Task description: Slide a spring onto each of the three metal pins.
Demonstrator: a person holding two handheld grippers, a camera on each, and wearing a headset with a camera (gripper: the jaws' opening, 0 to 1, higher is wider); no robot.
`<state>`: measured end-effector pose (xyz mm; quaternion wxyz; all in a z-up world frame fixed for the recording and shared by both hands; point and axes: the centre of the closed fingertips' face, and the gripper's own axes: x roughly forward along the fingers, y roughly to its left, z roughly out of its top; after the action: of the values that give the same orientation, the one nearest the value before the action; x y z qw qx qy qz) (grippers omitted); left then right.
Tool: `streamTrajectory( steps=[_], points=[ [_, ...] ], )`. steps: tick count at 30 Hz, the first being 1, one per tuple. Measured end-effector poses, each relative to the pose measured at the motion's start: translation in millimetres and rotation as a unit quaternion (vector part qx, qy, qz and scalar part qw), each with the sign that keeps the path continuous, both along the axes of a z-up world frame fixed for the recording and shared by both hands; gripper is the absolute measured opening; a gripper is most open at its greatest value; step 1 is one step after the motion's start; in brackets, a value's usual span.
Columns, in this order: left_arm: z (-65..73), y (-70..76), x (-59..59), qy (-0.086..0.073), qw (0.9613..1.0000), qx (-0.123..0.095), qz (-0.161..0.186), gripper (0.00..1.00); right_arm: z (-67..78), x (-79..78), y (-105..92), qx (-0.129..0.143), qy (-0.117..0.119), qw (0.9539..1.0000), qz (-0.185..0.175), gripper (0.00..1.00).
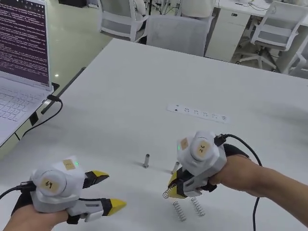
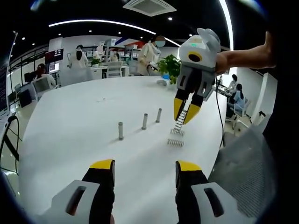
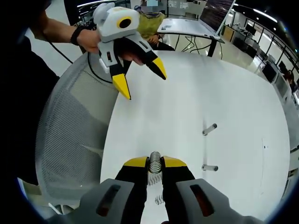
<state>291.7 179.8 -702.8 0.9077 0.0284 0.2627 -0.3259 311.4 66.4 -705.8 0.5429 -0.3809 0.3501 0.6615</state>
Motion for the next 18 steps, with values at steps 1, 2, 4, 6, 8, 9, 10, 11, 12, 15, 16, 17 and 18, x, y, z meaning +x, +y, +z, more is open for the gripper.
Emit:
streamTrajectory(
  steps=[1,2,4,6,8,9,10,11,12,15,16,17,18],
  points=[
    [0.1,1.8,-0.2,0.0,1.0,-0.001,0.003,0.48,-0.4,0.2,0.4,0.0,-0.001,1.0,0.0,0.08],
    [0.1,2.9,-0.4,0.0,1.0,-0.001,0.005,0.49,-0.7,0.6,0.8,0.0,-0.001,1.0,0.0,0.08],
    [0.4,5.4,-1.0,0.0,1.0,-0.002,0.009,0.49,-1.5,1.7,1.9,-0.001,-0.001,1.0,-0.002,0.08],
    [1.0,6.8,-1.6,0.0,0.9999,-0.002,0.011,0.51,-1.8,3.0,3.3,0.0,-0.002,1.0,-0.003,0.08],
    [1.1,8.3,-2.2,0.0,0.9999,-0.003,0.013,0.52,-2.3,4.8,5.7,0.001,-0.002,1.0,-0.006,0.08],
    [0.9,8.9,-2.7,0.001,0.9999,-0.003,0.014,0.53,-2.6,6.3,7.0,0.001,-0.002,1.0,-0.008,0.08],
    [0.8,9.5,-3.0,0.001,0.9999,-0.003,0.014,0.54,-3.0,7.1,7.9,0.001,-0.002,1.0,-0.009,0.08],
    [0.8,10.0,-3.5,0.001,0.9999,-0.004,0.015,0.54,-3.6,8.3,9.0,0.0,-0.002,0.9999,-0.01,0.08],
    [0.3,11.3,-3.3,0.001,0.9999,-0.004,0.016,0.54,-4.0,9.1,9.6,0.0,-0.003,0.9999,-0.011,0.08],
    [0.0,12.9,-3.7,0.002,0.9998,-0.007,0.019,0.56,-4.6,11.9,11.9,0.0,-0.002,0.9999,-0.015,0.08],
    [0.1,13.4,-3.9,0.001,0.9998,-0.006,0.019,0.56,-4.8,13.5,13.2,0.0,-0.001,0.9998,-0.017,0.08],
    [0.2,13.7,-4.1,0.001,0.9998,-0.007,0.02,0.57,-5.0,14.6,14.0,0.0,-0.001,0.9998,-0.018,0.08],
    [1.4,13.4,-4.8,0.001,0.9998,-0.009,0.021,0.58,-5.6,16.5,15.1,-0.001,-0.002,0.9998,-0.02,0.08]
  ],
)
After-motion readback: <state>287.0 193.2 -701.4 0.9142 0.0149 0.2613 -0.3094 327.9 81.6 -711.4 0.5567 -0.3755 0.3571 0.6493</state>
